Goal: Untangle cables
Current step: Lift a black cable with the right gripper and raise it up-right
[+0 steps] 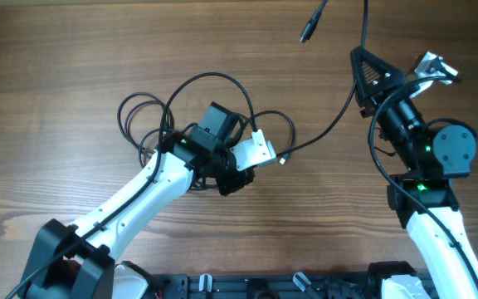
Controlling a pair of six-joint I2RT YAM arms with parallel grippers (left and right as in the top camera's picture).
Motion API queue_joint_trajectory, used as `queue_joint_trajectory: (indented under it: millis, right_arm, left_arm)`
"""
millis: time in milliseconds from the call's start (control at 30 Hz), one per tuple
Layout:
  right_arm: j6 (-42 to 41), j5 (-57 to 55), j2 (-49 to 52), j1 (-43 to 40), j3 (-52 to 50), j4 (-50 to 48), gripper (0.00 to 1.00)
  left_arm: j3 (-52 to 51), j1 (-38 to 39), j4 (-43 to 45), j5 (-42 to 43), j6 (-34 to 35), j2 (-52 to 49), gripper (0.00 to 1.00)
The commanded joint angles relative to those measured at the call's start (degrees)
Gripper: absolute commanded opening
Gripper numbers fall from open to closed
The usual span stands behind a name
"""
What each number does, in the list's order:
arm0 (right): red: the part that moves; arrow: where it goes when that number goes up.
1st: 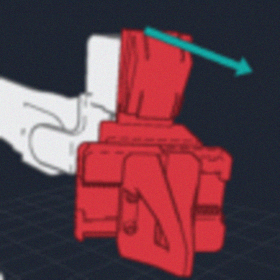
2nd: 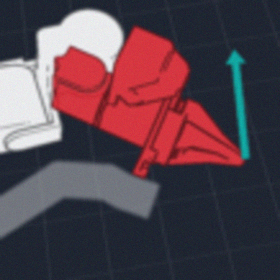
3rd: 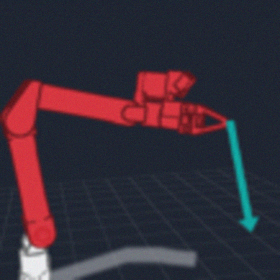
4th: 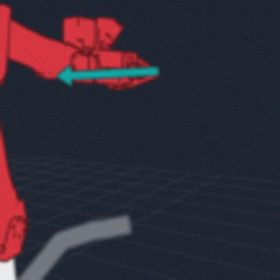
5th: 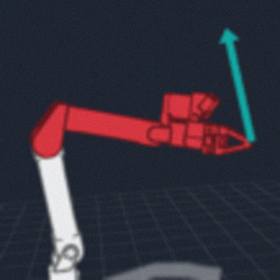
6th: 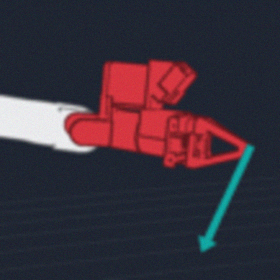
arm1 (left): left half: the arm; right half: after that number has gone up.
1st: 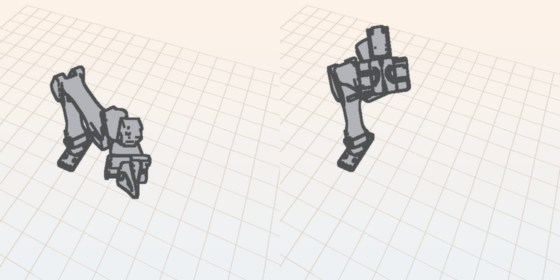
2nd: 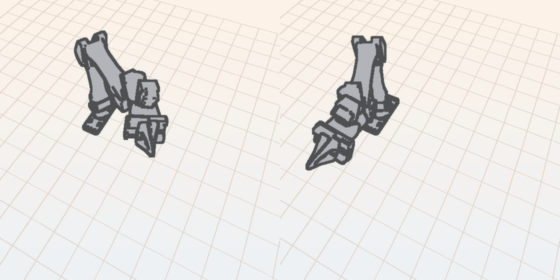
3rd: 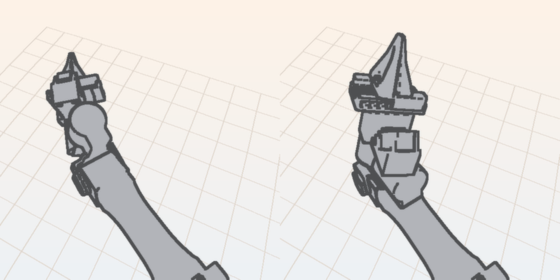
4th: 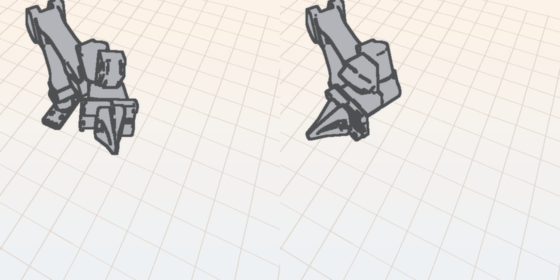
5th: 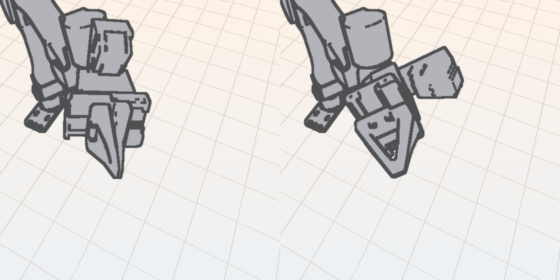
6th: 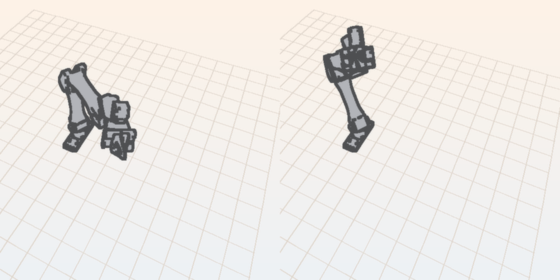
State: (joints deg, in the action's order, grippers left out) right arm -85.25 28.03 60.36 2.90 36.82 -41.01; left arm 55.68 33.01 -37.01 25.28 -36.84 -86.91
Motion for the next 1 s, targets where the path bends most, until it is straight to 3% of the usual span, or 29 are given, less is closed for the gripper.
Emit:
queue_joint_trajectory:
  millis: [0, 233, 433, 800, 967]
  right_arm:
    - [-0.9, -0.4, -0.6, 0.0, 0.1, -0.6, 0.04]
    - [-0.9, -3.1, -0.6, 0.0, 0.1, -2.1, 0.04]
    - [-1.9, -7.4, -0.6, -0.7, 0.1, -3.8, 0.04]
    - [-3.4, -7.1, -0.4, -9.6, 0.1, -4.3, 0.04]
    - [-5.8, -6.2, 1.2, -14.1, 0.1, -4.4, 0.04]
  left_arm:
    - [0.5, 0.1, 0.2, -3.4, 0.4, -0.5, 0.04]
    - [0.5, -0.5, -0.3, -17.9, 4.8, -0.5, 0.04]
    - [0.5, -4.4, -1.6, -18.1, 6.1, -0.5, 0.04]
    - [0.5, -5.7, -2.4, -18.1, 6.1, -0.5, 0.27]
    - [0.5, -5.6, -2.8, -17.3, 6.1, -0.5, 0.27]
